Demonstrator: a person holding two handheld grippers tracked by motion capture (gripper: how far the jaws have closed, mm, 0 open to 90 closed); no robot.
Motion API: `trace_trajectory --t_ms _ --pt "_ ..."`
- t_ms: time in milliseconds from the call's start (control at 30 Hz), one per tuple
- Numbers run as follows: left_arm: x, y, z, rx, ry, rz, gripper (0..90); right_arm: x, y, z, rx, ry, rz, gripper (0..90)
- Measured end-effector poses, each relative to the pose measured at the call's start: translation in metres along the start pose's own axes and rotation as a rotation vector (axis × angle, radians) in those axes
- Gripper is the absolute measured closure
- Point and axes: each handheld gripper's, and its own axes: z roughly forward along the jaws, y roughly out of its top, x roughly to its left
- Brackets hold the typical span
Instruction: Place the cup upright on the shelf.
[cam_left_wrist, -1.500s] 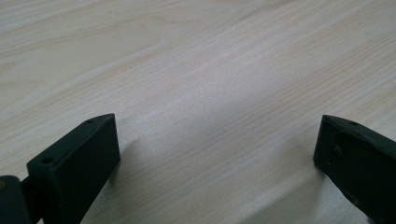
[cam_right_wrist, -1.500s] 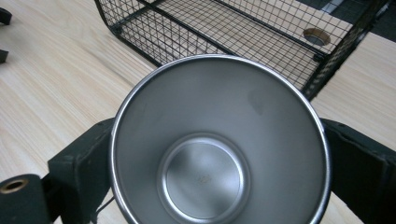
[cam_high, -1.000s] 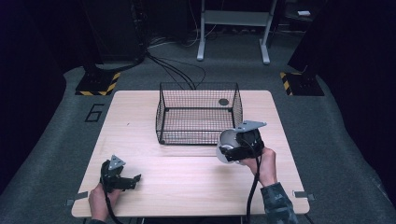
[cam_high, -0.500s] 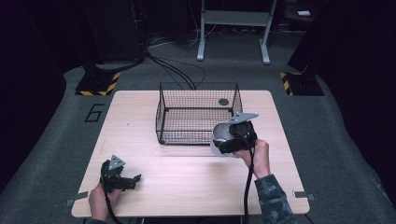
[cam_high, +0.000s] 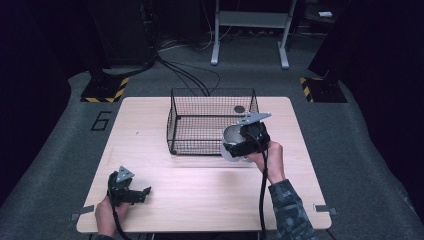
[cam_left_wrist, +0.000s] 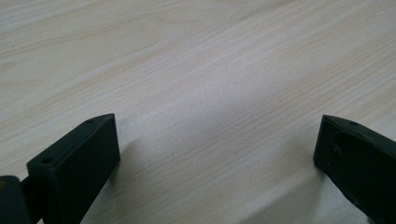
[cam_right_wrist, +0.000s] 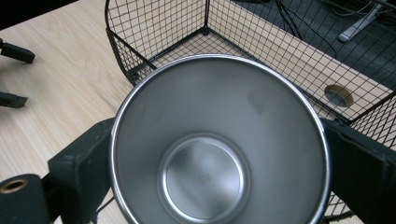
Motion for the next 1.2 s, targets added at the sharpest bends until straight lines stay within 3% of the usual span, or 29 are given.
trace_trajectory --t_ms 133,167,267,300,333,400,600,700,833,967,1000,1200 --pt "0.000 0.000 0.000 0.000 0.000 -0.001 0.4 -0.003 0.006 0.000 -0.003 0.003 -0.028 5.8" --pt "0.000 0.000 0.000 0.000 0.000 0.000 0.4 -0.002 0.007 0.000 -0.001 0.002 -0.009 5.8" --pt "0.000 0.000 0.000 0.000 0.000 -0.001 0.4 -0.005 0.011 0.001 -0.003 0.006 -0.023 5.8" --pt "0.000 0.000 0.000 0.000 0.000 0.000 0.4 -0.005 0.013 0.001 -0.004 0.003 -0.006 5.8" --pt "0.000 0.000 0.000 0.000 0.000 0.000 0.4 -0.007 0.014 0.002 -0.002 0.005 -0.026 5.8" --pt "0.000 0.000 0.000 0.000 0.000 0.000 0.4 -0.007 0.017 0.003 -0.006 0.001 -0.009 5.8" --pt "0.000 0.000 0.000 0.000 0.000 0.000 0.4 -0.015 0.025 0.006 -0.013 0.000 -0.027 5.8" --pt "0.000 0.000 0.000 0.000 0.000 -0.001 0.4 -0.016 0.028 0.009 -0.010 -0.003 -0.006 5.8" --pt "0.000 0.000 0.000 0.000 0.000 -0.001 0.4 -0.021 0.033 0.010 -0.004 -0.006 -0.026 5.8" --pt "0.000 0.000 0.000 0.000 0.000 0.000 0.4 -0.022 0.039 0.013 0.002 -0.008 -0.006 5.8" --pt "0.000 0.000 0.000 0.001 0.000 0.000 0.4 -0.024 0.040 0.015 -0.007 -0.009 -0.023 5.8" --pt "0.000 0.000 0.000 0.001 0.000 0.000 0.4 -0.028 0.048 0.021 -0.004 -0.016 -0.018 5.8"
